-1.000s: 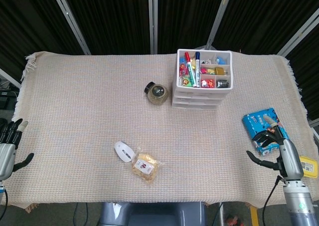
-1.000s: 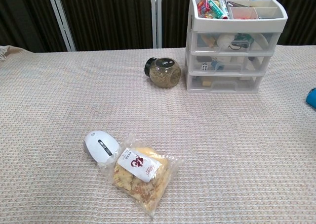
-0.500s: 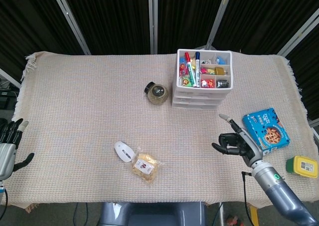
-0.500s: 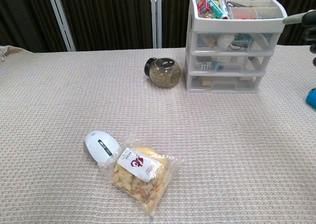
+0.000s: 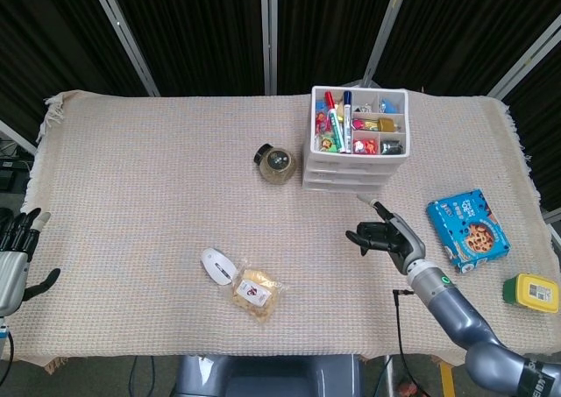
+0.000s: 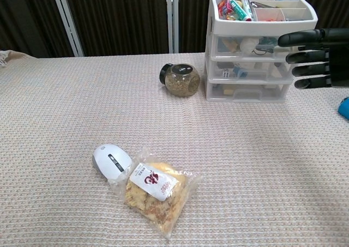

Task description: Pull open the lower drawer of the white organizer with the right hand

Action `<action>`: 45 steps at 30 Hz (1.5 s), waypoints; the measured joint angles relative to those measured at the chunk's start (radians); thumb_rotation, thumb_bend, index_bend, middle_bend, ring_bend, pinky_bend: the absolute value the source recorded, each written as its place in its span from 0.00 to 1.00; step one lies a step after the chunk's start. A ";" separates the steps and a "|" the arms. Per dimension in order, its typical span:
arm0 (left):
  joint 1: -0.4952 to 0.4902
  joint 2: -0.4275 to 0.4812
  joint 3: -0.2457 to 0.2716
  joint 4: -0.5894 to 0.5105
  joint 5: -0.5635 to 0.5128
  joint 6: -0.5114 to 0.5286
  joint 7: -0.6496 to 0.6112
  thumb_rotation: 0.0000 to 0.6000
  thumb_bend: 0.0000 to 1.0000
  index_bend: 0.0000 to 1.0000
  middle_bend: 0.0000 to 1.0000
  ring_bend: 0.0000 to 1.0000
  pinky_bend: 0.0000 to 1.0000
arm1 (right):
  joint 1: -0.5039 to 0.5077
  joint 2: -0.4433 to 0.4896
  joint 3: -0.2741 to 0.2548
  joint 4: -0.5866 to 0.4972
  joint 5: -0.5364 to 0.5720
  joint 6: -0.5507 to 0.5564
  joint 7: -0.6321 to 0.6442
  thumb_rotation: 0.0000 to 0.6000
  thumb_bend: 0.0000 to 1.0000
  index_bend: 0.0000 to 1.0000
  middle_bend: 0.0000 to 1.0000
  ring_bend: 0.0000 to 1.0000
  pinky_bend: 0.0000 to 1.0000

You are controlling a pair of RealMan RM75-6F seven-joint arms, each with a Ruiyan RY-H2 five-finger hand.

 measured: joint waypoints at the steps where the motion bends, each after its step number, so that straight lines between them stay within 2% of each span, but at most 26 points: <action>1: 0.000 0.000 0.000 0.000 -0.001 0.000 0.001 1.00 0.27 0.00 0.00 0.00 0.00 | 0.008 -0.010 0.000 0.014 0.020 -0.006 -0.004 1.00 0.16 0.14 0.76 0.75 0.68; 7: -0.002 0.001 -0.002 -0.003 -0.004 -0.004 0.005 1.00 0.27 0.00 0.00 0.00 0.00 | 0.049 -0.065 0.003 0.114 0.126 -0.047 -0.033 1.00 0.16 0.15 0.76 0.75 0.68; 17: -0.007 0.002 -0.005 -0.011 -0.012 -0.011 0.017 1.00 0.28 0.00 0.00 0.00 0.00 | 0.073 -0.123 0.033 0.225 0.225 -0.113 -0.038 1.00 0.16 0.16 0.76 0.75 0.68; 32: -0.015 0.006 -0.009 -0.021 -0.024 -0.025 0.030 1.00 0.27 0.00 0.00 0.00 0.00 | 0.115 -0.194 0.073 0.325 0.333 -0.205 -0.043 1.00 0.17 0.19 0.76 0.75 0.68; 45: -0.028 0.013 -0.013 -0.030 -0.034 -0.045 0.028 1.00 0.28 0.00 0.00 0.00 0.00 | 0.188 -0.281 0.065 0.447 0.424 -0.253 -0.068 1.00 0.17 0.20 0.75 0.75 0.68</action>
